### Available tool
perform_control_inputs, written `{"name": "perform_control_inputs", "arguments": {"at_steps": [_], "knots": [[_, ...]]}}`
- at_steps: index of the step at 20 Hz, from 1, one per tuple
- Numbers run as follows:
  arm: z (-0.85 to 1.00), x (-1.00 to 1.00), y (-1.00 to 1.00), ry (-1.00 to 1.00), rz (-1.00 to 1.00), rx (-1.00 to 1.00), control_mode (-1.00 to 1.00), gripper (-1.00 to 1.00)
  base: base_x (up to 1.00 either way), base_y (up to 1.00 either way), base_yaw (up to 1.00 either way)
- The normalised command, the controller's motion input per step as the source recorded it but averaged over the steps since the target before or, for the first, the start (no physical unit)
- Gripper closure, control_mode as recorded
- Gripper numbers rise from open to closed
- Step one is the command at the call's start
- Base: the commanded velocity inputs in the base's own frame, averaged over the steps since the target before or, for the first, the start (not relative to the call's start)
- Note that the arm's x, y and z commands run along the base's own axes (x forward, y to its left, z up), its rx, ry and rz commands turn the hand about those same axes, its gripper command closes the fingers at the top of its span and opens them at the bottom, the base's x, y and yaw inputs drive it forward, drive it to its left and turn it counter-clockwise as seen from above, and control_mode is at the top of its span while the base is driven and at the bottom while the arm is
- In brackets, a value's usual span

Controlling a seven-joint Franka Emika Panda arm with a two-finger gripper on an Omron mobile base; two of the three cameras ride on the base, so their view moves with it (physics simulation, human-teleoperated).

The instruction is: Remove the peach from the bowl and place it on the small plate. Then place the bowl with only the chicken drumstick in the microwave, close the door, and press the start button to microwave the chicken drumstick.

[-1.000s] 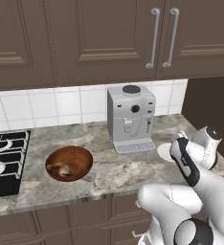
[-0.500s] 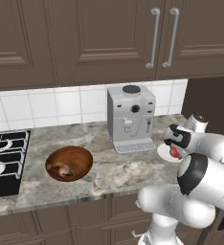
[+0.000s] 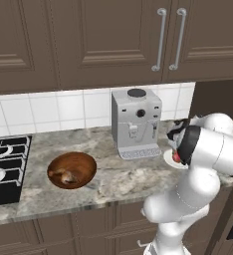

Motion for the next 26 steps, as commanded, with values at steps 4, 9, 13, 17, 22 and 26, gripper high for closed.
{"name": "perform_control_inputs", "arguments": {"at_steps": [4, 9, 13, 17, 22, 26], "knots": [[-0.33, 0.26, 0.00, 0.10, 0.08, 0.02, -1.00, -1.00, 0.00, 0.00, 0.00], [-0.15, 0.01, 0.00, 0.03, 0.01, -0.02, -1.00, -1.00, 0.00, 0.00, 0.00], [-0.05, -0.26, 0.00, 0.00, 0.00, -0.02, -1.00, -1.00, 0.00, 0.00, 0.00], [0.36, -0.60, 0.00, -0.13, 0.00, -0.02, -1.00, -1.00, 0.00, 0.00, 0.00], [0.67, -0.55, 0.01, -0.16, 0.00, -0.05, -1.00, -1.00, 0.00, 0.00, 0.00], [0.62, -0.52, 0.40, -0.20, 0.00, -0.08, -1.00, -1.00, 0.00, 0.00, 0.00]]}}
